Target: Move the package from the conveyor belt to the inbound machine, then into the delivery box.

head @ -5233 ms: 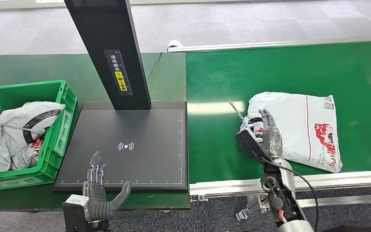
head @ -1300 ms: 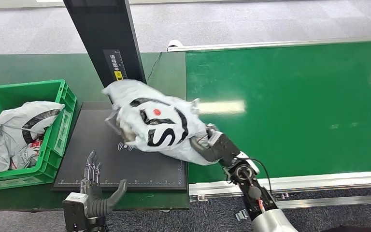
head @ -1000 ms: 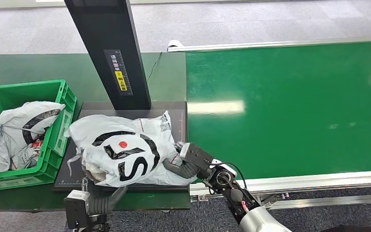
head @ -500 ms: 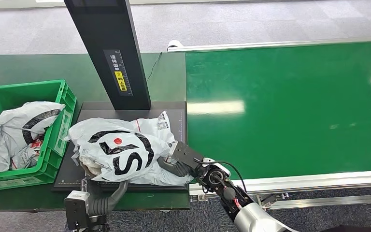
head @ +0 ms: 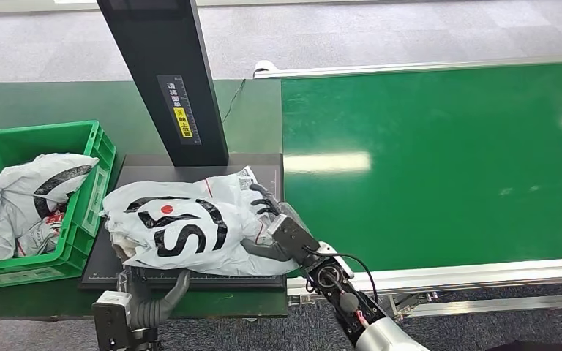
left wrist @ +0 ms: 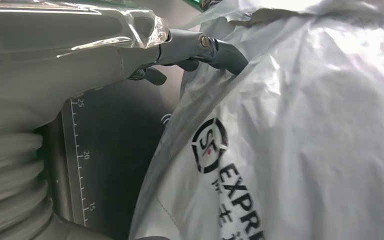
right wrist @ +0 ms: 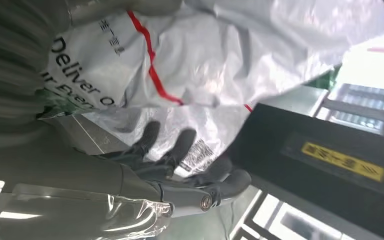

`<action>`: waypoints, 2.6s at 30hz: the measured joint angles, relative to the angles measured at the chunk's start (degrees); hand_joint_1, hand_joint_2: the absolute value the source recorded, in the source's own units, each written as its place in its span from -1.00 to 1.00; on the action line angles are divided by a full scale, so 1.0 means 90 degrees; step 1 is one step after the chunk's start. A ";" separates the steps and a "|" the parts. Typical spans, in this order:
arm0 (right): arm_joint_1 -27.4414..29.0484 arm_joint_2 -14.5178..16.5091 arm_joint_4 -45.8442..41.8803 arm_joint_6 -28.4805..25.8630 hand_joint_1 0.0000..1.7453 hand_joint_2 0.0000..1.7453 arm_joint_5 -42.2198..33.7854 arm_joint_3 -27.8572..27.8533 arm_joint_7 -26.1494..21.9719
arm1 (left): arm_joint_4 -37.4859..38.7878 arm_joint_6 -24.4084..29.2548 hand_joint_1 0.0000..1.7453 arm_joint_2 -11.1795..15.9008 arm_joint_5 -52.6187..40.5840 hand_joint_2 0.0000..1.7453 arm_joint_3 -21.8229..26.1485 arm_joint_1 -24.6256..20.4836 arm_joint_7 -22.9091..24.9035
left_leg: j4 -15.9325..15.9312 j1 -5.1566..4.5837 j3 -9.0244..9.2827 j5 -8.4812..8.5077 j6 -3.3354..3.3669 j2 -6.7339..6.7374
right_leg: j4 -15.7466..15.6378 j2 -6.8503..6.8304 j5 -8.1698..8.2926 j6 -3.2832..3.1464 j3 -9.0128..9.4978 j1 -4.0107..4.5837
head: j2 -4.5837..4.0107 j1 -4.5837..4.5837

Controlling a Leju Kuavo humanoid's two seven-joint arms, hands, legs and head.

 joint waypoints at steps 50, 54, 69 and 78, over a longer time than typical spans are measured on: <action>0.2469 0.0317 -0.4758 0.0550 -1.00 1.00 -0.1082 -0.1522 -0.0640 | -0.3761 0.3034 -1.00 -0.0596 -0.4710 1.00 0.2118 0.0786 0.0926 | -0.0003 -0.0008 0.0017 -0.0007 -0.0004 -0.0006 | -0.0003 -0.0008 -0.0007 -0.0005 0.0012 -0.0001 | -0.0001 0.0002; 0.2565 0.0321 -0.4839 0.0631 -1.00 1.00 -0.1039 -0.1605 -0.0651 | -0.2284 0.2886 -1.00 -0.0583 -0.5989 1.00 0.1054 0.0621 0.2132 | -0.0003 -0.0008 0.0013 -0.0008 -0.0002 0.0001 | -0.0003 -0.0004 -0.0005 -0.0004 0.0015 -0.0006 | -0.0001 0.0000; 0.2412 0.0323 -0.4714 0.0858 -1.00 1.00 -0.1038 -0.1747 -0.0687 | 0.0659 0.1952 -1.00 -0.0143 -0.6394 1.00 -0.0603 -0.0207 0.3605 | -0.0003 -0.0006 0.0009 -0.0008 -0.0002 -0.0001 | -0.0002 -0.0003 -0.0005 -0.0004 0.0013 -0.0006 | -0.0001 0.0001; 0.2390 0.0344 -0.4664 0.0899 -1.00 1.00 -0.1057 -0.1766 -0.0687 | 0.0832 0.1889 -1.00 -0.0063 -0.6406 1.00 -0.0769 -0.0278 0.3655 | -0.0003 -0.0007 0.0010 -0.0007 -0.0001 -0.0001 | -0.0002 -0.0006 -0.0005 -0.0004 0.0019 -0.0008 | 0.0000 0.0001</action>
